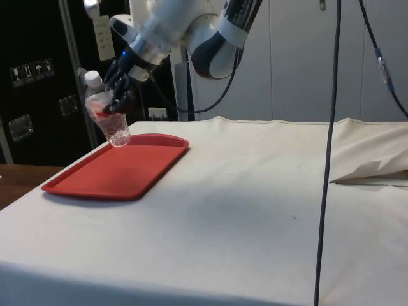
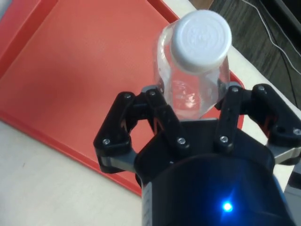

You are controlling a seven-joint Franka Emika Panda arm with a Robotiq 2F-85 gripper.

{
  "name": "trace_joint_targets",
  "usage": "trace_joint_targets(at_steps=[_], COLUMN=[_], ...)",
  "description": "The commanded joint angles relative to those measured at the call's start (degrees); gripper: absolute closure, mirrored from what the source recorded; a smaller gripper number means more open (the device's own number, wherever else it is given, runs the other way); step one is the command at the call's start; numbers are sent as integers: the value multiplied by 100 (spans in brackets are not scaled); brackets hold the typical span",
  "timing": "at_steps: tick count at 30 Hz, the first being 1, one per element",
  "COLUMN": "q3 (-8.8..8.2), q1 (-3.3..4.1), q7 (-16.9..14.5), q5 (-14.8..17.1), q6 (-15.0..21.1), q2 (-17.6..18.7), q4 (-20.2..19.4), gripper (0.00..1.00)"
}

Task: Place the bottle upright on the tray.

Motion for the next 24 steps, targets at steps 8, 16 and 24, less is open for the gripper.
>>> trace_joint_targets(at_steps=[8,16,24], q3=[-29,-149,-189], q1=[-86,-80,-97], q7=[223,487,762], q5=[-29,-23,-34], q6=[401,756,928], q2=[-6,11,40], q4=[-155,-246,-275], gripper=[86,86,86])
